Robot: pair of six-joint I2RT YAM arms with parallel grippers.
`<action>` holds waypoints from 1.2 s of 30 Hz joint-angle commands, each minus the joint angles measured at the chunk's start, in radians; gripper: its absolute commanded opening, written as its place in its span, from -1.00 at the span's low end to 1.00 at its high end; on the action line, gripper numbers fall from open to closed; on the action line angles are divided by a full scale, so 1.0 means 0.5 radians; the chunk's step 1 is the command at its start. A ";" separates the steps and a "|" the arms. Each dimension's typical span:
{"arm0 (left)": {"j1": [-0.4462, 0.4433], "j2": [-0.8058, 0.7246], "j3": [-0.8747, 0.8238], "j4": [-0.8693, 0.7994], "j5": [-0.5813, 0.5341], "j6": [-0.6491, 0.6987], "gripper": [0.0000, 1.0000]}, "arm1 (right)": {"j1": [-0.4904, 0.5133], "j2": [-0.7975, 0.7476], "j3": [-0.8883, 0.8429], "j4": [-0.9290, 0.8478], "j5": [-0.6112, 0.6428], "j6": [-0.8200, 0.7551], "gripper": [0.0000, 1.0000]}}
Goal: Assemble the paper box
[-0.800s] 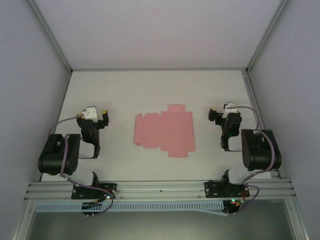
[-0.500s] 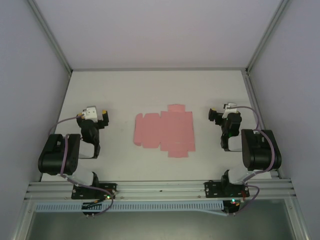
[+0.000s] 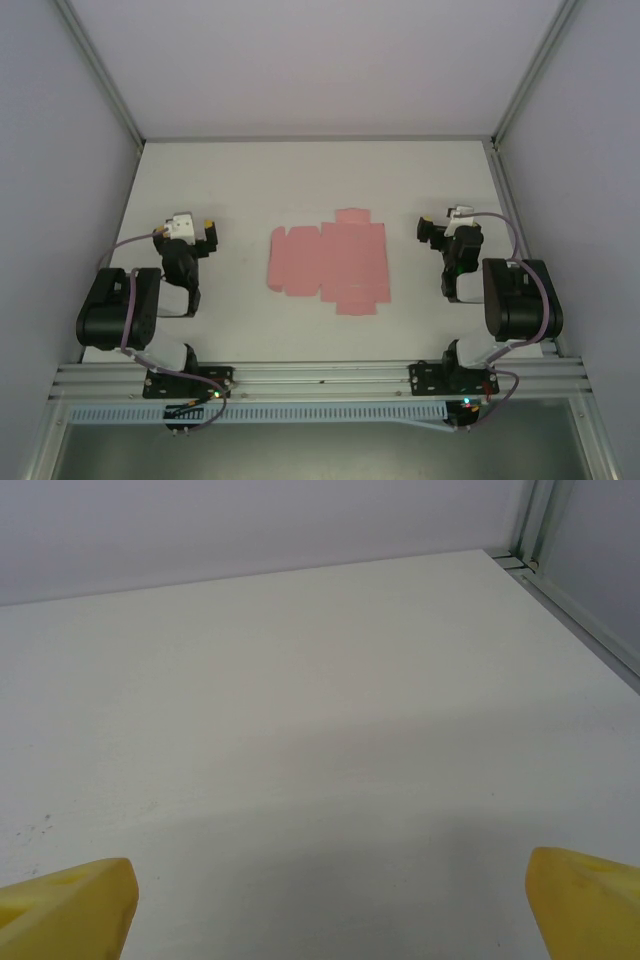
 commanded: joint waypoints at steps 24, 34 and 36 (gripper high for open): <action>0.008 -0.176 0.089 -0.211 -0.003 -0.023 0.99 | 0.016 -0.161 0.079 -0.231 0.108 0.058 1.00; -0.061 -0.745 0.499 -1.462 0.181 -0.421 1.00 | 0.201 -0.613 0.529 -1.312 0.319 0.053 1.00; -0.153 -0.812 0.543 -1.619 0.196 -0.529 0.99 | 0.290 -0.674 0.639 -1.579 0.317 0.096 1.00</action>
